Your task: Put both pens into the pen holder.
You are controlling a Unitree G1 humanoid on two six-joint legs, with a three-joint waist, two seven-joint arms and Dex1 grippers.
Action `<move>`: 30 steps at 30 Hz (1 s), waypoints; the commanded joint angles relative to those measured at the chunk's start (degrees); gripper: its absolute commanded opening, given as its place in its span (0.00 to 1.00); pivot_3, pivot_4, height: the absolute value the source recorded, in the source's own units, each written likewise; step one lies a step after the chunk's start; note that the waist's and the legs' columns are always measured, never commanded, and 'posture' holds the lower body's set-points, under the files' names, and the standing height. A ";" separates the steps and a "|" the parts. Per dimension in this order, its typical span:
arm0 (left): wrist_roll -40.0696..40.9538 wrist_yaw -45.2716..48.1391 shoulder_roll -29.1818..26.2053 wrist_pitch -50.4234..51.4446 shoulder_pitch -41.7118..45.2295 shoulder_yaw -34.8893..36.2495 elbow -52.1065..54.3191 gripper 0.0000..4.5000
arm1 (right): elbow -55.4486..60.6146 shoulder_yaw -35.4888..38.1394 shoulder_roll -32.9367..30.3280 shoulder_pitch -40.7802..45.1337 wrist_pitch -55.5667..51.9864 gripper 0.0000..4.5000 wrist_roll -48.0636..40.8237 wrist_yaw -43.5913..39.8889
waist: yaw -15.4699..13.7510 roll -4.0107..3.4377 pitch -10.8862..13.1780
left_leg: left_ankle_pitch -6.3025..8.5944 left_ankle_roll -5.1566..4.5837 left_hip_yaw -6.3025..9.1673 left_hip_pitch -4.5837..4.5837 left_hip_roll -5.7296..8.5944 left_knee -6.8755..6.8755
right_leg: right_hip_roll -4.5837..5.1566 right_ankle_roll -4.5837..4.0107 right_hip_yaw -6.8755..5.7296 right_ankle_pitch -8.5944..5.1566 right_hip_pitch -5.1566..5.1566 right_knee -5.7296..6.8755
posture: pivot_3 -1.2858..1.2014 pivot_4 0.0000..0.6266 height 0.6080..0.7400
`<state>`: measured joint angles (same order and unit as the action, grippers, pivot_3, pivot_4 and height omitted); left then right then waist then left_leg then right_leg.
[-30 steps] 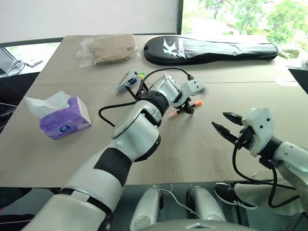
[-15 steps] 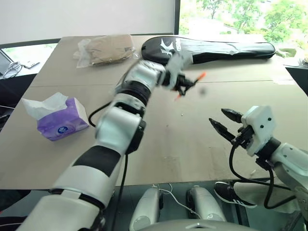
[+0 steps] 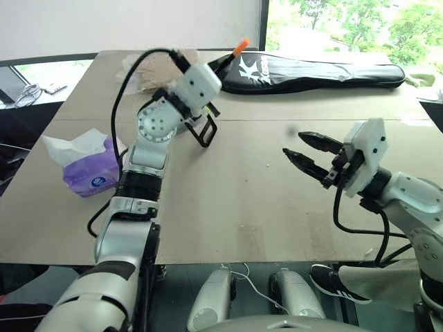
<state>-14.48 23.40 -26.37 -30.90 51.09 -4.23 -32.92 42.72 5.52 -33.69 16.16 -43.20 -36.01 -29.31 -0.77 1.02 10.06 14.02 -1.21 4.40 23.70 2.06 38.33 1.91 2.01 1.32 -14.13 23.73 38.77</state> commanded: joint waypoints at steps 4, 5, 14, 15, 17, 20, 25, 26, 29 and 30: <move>0.12 -3.69 -1.12 -11.65 2.93 -0.39 -12.15 0.01 | 1.69 1.40 -1.46 0.20 1.63 0.52 -1.17 -1.08 | 0.05 0.00 0.00 | 0.01 -0.02 0.03 0.02 0.04 0.02 | 0.00 0.00 -0.06 0.00 0.00 0.01 | 0.52 0.24 1.00; 0.29 -3.47 -1.33 -12.32 3.27 -0.43 -13.64 0.01 | 1.97 1.48 -1.59 0.02 1.67 0.52 -1.23 -0.97 | 0.08 0.00 0.00 | 0.01 -0.02 0.03 0.02 0.03 0.02 | -0.01 0.00 -0.07 0.00 0.00 0.01 | 0.52 0.24 1.00; 1.87 -2.29 -2.46 -15.26 3.02 -0.02 -18.16 0.01 | 3.78 1.43 -2.55 -2.12 4.92 0.52 -0.17 -1.63 | 0.66 0.01 0.00 | 0.01 -0.02 0.03 0.01 0.02 0.01 | -0.11 0.00 -0.08 0.00 0.00 0.04 | 0.52 0.24 1.00; 2.03 -2.54 -2.69 -14.81 2.88 0.29 -18.11 0.01 | 3.76 1.43 -2.52 -2.20 5.20 0.52 -0.09 -1.58 | 0.83 0.01 0.00 | 0.01 -0.02 0.04 0.01 0.02 0.01 | -0.11 0.00 -0.09 0.00 0.00 0.04 | 0.52 0.24 1.00; 2.87 -2.29 -3.04 -14.63 2.30 0.78 -17.34 0.01 | 3.64 1.43 -2.44 -2.18 5.79 0.52 0.13 -1.39 | 1.09 0.01 0.00 | 0.01 -0.02 0.04 0.01 0.02 0.01 | -0.11 0.00 -0.09 0.00 0.00 0.05 | 0.52 0.24 1.00; 4.31 -1.36 -2.98 -14.24 1.26 0.97 -15.86 0.01 | 3.51 1.61 -2.54 -2.31 6.21 0.52 0.11 -1.41 | 1.42 0.01 0.00 | 0.01 -0.02 0.04 0.01 0.02 0.01 | -0.08 0.00 -0.08 0.00 0.00 0.05 | 0.52 0.24 1.00; 7.21 -0.08 -2.67 -11.60 -0.74 1.81 -12.56 0.20 | 2.98 1.37 -3.34 -2.25 6.34 0.52 -0.09 -2.31 | 1.53 0.01 0.00 | 0.01 -0.02 0.06 0.01 0.01 0.01 | -0.08 0.00 -0.09 0.00 0.00 0.06 | 0.52 0.24 1.00; 7.48 -0.47 -2.75 -10.92 -1.21 2.09 -11.51 0.28 | 2.90 1.36 -3.47 -2.17 6.21 0.52 -0.44 -2.52 | 1.53 0.01 0.00 | 0.01 -0.02 0.06 0.01 0.01 0.01 | -0.08 0.00 -0.09 0.00 0.00 0.05 | 0.52 0.24 1.00; 8.09 -1.74 -2.61 -9.08 -3.39 3.15 -6.37 0.60 | 2.58 1.74 -3.41 -1.86 6.40 0.52 -1.17 -2.43 | 1.53 0.01 0.00 | 0.01 -0.02 0.06 0.01 0.00 0.01 | -0.04 0.00 -0.08 0.00 0.00 0.04 | 0.52 0.24 1.00; 8.76 -1.38 -2.50 -8.60 -4.39 3.39 -4.00 0.72 | 2.44 1.80 -3.42 -1.77 6.58 0.52 -1.17 -2.49 | 1.52 0.01 0.00 | 0.01 -0.02 0.05 0.00 0.00 0.01 | -0.03 0.00 -0.08 0.00 0.00 0.05 | 0.52 0.24 1.00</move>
<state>-7.45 22.62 -28.64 -40.05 47.31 -2.27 -42.12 44.31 5.53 -36.95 13.90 -38.01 -36.48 -31.66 0.75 1.03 10.06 14.03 -1.23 4.46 23.71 2.06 38.34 1.89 2.02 1.24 -14.13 23.73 38.81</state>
